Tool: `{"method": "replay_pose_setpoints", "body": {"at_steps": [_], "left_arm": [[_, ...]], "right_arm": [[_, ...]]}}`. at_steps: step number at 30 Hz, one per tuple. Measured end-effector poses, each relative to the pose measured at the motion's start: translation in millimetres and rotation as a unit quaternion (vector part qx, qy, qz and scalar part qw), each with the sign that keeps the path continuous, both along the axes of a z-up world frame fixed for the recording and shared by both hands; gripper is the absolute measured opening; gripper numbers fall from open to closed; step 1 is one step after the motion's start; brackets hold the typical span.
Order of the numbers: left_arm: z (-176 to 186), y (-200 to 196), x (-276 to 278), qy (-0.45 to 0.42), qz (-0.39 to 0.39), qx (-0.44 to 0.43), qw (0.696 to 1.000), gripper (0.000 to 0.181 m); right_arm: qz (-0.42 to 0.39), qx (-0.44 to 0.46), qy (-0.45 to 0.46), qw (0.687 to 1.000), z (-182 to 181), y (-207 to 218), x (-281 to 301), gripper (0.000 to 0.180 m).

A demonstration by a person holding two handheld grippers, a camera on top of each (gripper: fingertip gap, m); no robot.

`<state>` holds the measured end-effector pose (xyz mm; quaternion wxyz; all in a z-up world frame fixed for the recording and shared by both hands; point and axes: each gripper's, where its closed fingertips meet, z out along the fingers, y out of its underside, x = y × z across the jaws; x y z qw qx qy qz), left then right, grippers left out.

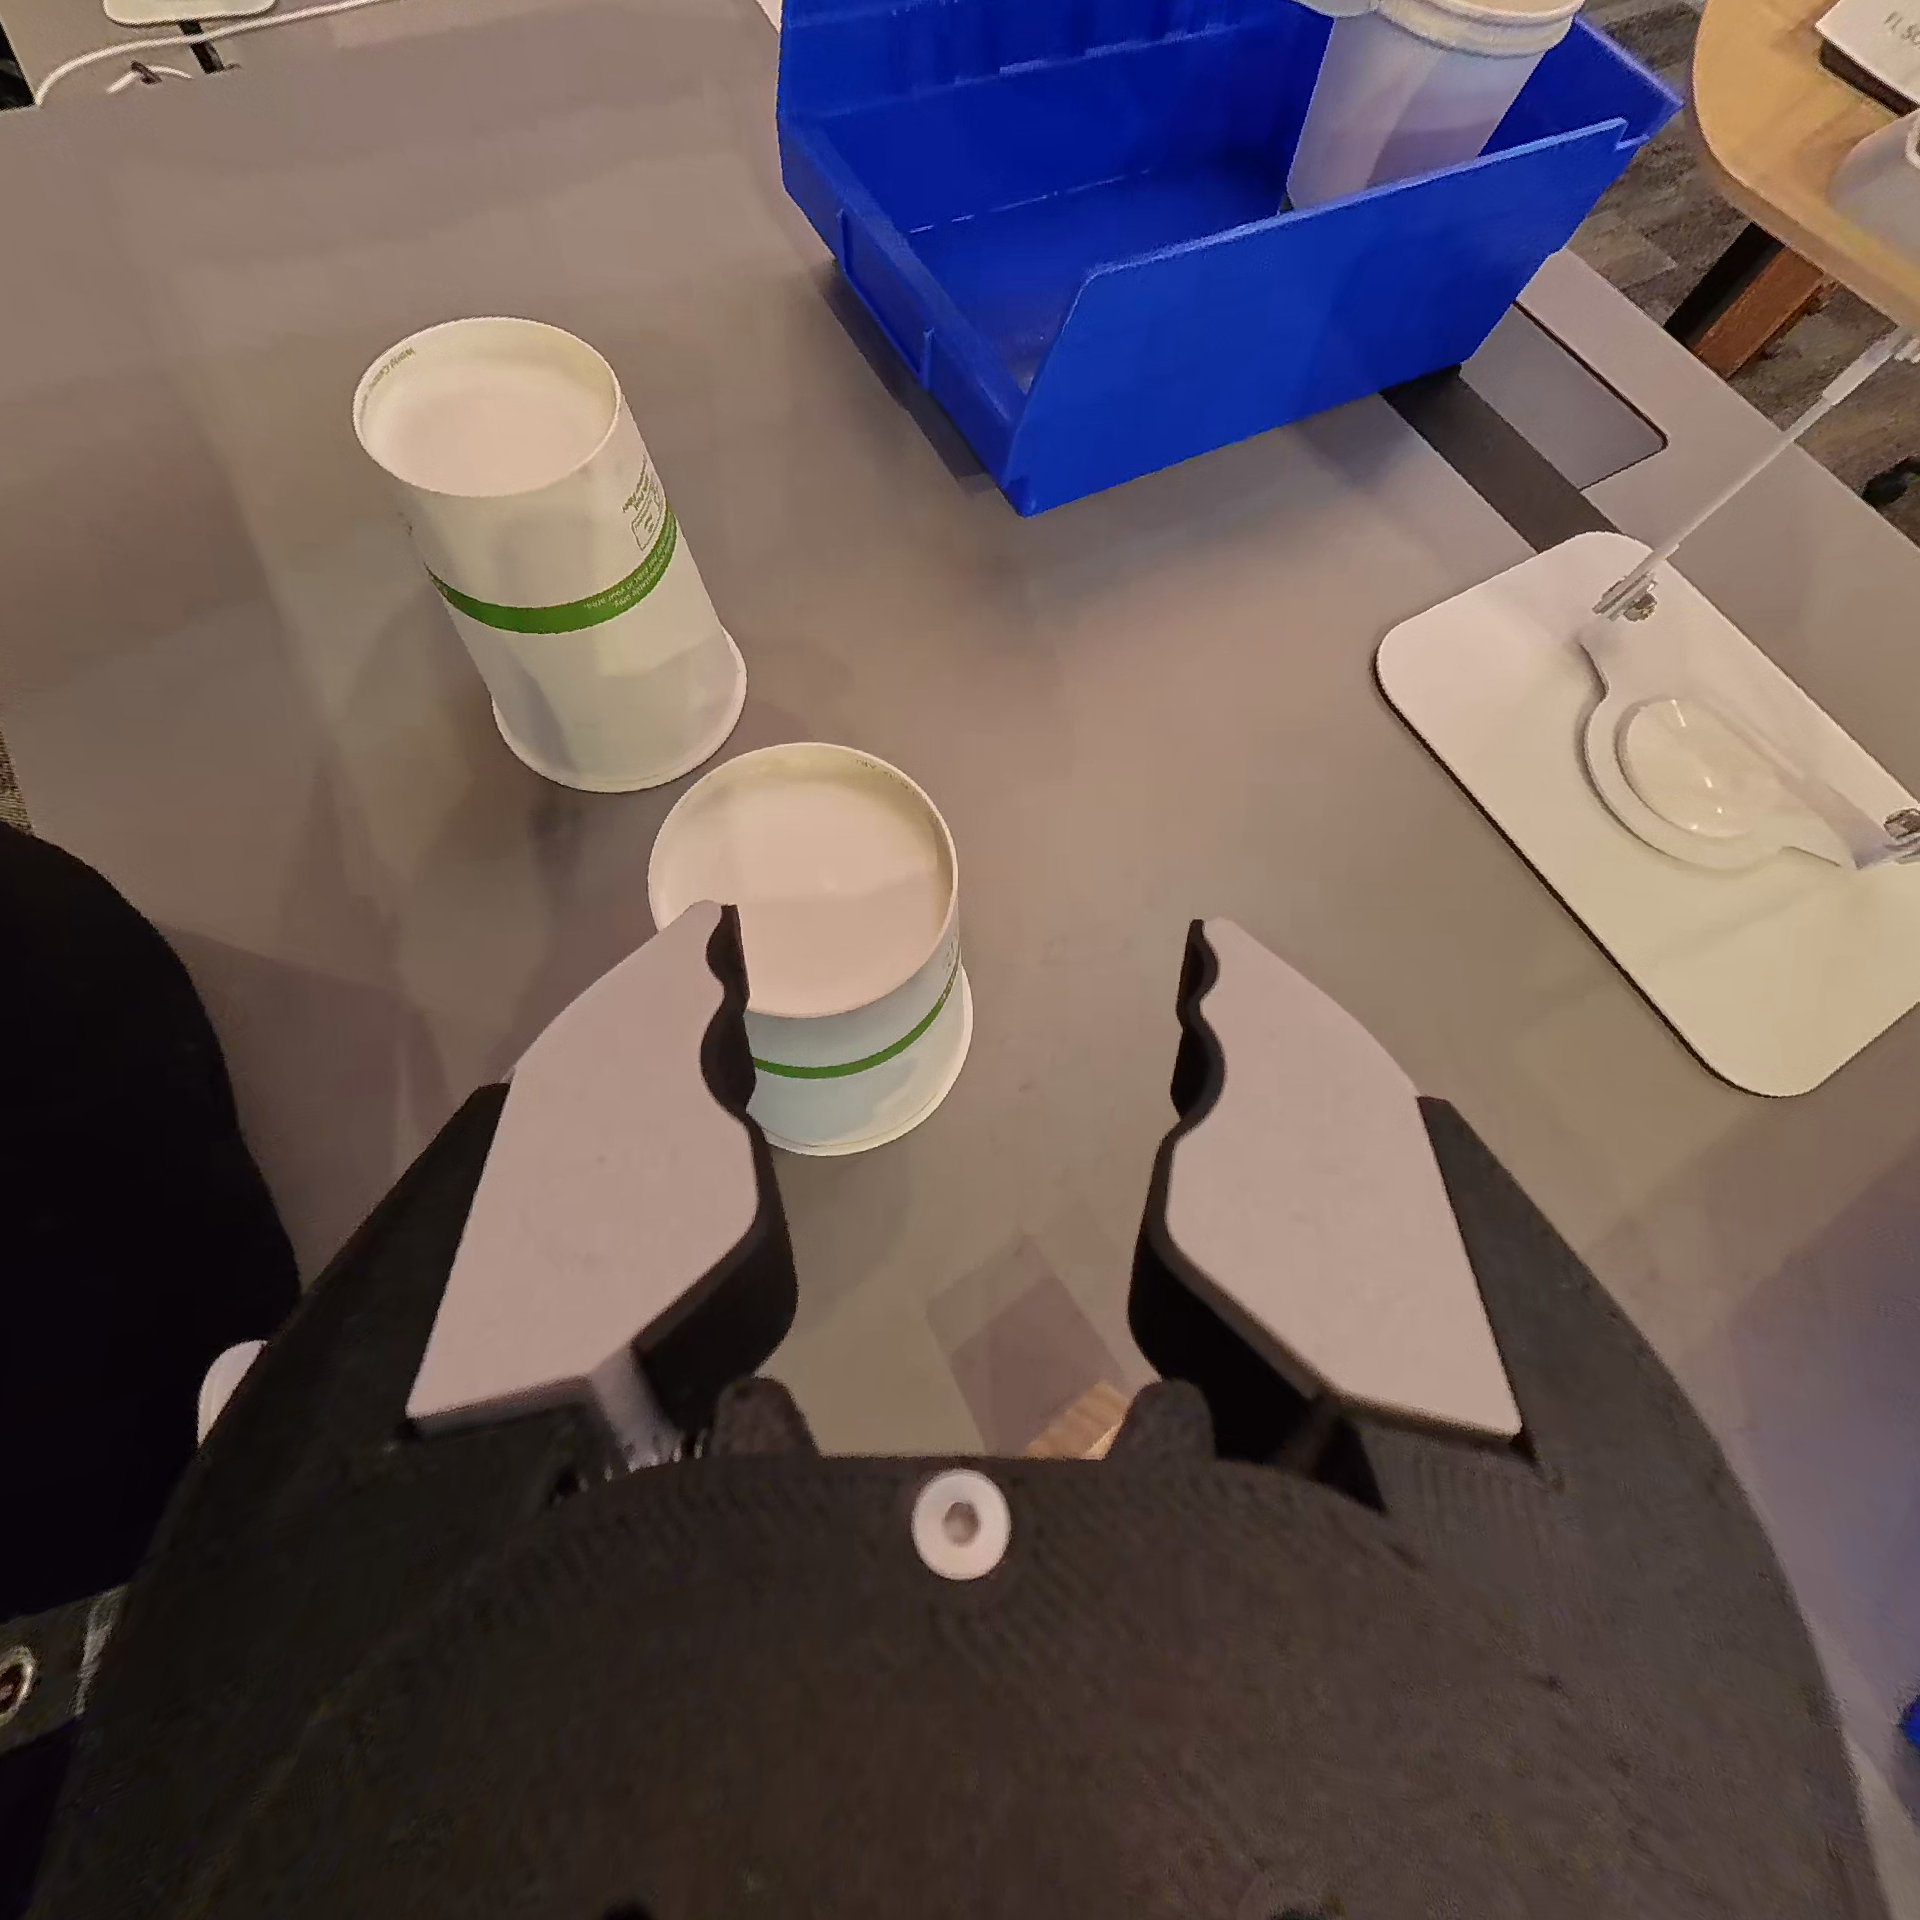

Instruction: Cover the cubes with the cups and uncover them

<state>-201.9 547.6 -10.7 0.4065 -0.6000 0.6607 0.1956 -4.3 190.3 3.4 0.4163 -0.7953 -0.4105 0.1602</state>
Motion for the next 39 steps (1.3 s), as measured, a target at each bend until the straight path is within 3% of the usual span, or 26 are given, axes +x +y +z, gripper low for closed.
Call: {"method": "replay_pose_setpoints", "body": {"at_steps": [1,31,39], "left_arm": [[0.8,-0.6,0.5,-0.001,-0.003,-0.001,1.000,0.006],[0.1,0.9,5.0,0.015,-0.032,-0.077,0.996,0.003],[20.4,-1.9,10.2,0.005,-0.032,-0.040,0.999,0.003]], "right_arm": [[0.000,0.000,0.000,1.000,0.1,0.1,-0.2,0.080],[-0.011,-0.003,0.007,1.000,-1.0,-0.3,0.6,0.078],[-0.013,-0.001,0.007,1.000,0.2,-2.8,3.4,0.077]]}}
